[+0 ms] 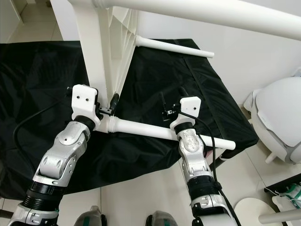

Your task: Building children table

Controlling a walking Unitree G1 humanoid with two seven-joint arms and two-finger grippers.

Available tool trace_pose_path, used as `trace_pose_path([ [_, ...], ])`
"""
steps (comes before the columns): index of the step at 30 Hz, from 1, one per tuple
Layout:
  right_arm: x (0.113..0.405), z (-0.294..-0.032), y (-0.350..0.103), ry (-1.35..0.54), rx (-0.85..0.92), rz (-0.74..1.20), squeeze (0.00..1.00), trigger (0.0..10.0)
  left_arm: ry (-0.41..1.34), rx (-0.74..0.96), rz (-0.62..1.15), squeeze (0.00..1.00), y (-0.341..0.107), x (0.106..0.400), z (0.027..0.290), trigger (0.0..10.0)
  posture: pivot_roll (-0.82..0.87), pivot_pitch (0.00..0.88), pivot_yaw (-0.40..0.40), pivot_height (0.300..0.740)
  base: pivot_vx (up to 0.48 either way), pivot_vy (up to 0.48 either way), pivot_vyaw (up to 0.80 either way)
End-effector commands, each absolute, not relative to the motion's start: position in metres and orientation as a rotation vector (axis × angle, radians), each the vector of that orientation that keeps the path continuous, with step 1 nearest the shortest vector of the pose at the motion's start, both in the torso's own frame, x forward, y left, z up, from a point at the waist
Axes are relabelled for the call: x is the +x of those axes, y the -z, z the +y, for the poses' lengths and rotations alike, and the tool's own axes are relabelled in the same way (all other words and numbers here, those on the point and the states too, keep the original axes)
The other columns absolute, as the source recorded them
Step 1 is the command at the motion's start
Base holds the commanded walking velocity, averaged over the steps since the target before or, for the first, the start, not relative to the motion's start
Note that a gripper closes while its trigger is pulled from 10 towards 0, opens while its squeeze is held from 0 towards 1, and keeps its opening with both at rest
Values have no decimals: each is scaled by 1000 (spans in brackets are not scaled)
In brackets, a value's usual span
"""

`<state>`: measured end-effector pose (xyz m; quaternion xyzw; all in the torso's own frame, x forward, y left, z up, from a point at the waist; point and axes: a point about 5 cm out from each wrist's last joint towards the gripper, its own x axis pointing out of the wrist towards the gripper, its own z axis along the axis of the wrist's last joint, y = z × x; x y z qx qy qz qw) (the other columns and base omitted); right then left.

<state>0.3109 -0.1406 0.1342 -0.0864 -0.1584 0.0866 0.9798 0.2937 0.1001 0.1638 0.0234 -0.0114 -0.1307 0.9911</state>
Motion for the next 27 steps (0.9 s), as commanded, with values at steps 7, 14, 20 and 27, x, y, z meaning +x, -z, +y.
trace_pose_path([
  [7,311,-140,-134,-167,-179,-317,0,10000,30,9,-14,0,-187,304,100,10000,34,0,-29,740,0,0,0],
  [14,312,-139,-135,-168,-177,-319,0,10000,-122,-23,10,0,-198,309,98,9216,30,2,-30,740,0,0,0],
  [20,310,-139,-135,-164,-176,-319,0,10000,-269,17,44,0,-200,309,104,8863,17,9,-25,740,0,0,0],
  [27,309,-141,-135,-154,-177,-319,0,10000,-316,54,15,0,-203,308,105,0,11,10,-20,740,0,0,0],
])
